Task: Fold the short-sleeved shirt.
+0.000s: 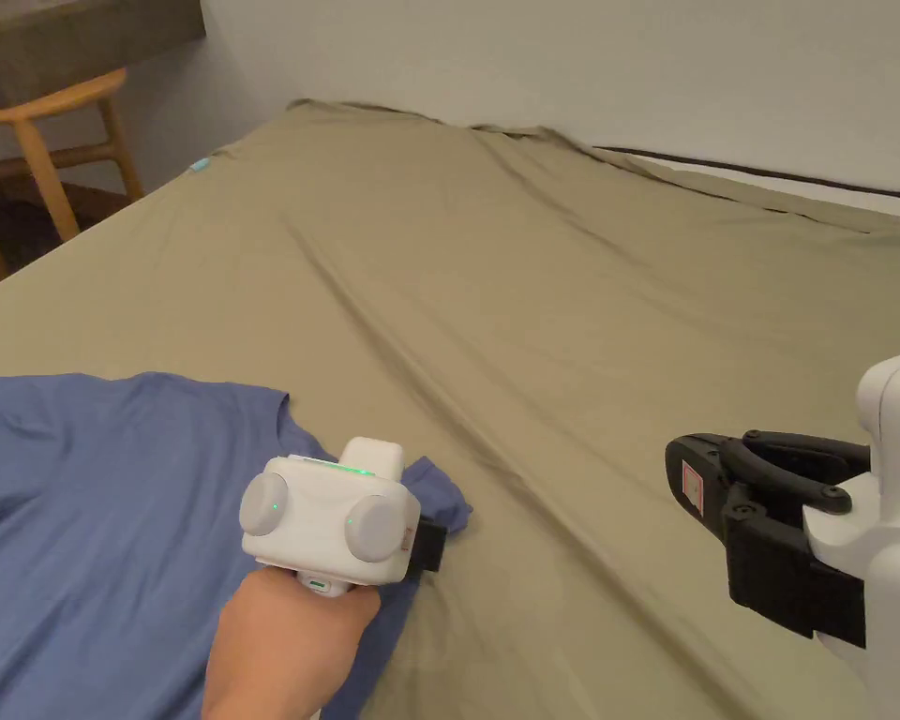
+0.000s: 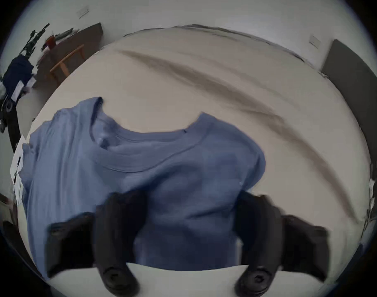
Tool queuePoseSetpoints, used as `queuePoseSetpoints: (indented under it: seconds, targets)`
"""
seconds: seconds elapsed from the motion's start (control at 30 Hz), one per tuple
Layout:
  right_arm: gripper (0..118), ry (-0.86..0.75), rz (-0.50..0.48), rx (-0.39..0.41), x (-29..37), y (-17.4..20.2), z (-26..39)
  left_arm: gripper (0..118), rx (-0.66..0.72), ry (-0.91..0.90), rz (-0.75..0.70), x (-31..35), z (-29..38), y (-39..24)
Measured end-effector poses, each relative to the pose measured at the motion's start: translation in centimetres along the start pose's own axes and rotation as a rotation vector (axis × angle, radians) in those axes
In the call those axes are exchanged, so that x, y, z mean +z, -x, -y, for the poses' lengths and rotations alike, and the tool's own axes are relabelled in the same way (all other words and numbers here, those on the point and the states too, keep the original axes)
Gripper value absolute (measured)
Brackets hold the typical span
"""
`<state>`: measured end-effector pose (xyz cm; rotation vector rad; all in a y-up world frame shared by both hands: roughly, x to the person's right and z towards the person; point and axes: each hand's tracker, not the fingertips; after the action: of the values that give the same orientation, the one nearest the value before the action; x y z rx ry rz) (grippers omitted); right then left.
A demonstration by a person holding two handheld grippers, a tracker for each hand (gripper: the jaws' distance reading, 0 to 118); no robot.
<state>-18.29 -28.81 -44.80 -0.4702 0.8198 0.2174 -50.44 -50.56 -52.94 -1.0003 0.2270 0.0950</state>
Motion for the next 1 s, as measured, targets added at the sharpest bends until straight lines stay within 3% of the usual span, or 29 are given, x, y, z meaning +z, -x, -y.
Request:
queuePoseSetpoints:
  seconds: [0.07,0.1,0.2,0.33,0.47,0.57,0.73,0.87,1.0]
  targets:
    - [4,0.006,0.023,-0.010,1.2,-0.5,0.7,2,0.017,-0.038,-0.054,1.2,-0.2,0.9]
    - [4,-0.002,0.041,-0.017,2.0,-0.8,1.2,2,0.027,-0.048,-0.129,1.6,-0.4,1.9]
    - [4,-0.036,0.135,-0.076,4.5,-2.3,2.2,2,0.132,-0.013,0.056,1.7,-1.2,2.4]
    - [4,-0.089,0.276,-0.146,9.6,-5.6,3.8,2,-0.045,-0.008,-0.050,3.5,-4.2,-2.9]
    - [4,-0.102,0.420,-0.220,17.2,-10.5,6.1,2,-0.068,-0.048,0.022,5.2,-8.2,-11.1]
    - [4,-0.094,0.567,-0.237,23.7,-13.6,8.1,2,-0.157,-0.088,0.182,6.9,-10.0,-21.1]
    - [4,-0.077,0.803,-0.291,35.2,-16.9,11.3,2,-0.434,-0.094,0.426,10.3,-8.4,-43.1]
    - [4,-0.055,1.089,-0.334,45.7,-17.5,14.0,2,-0.687,-0.031,0.582,13.3,-2.3,-59.7]
    - [4,-0.034,1.336,-0.403,55.2,-15.7,17.5,2,-0.895,0.023,0.677,17.1,6.3,-68.8]
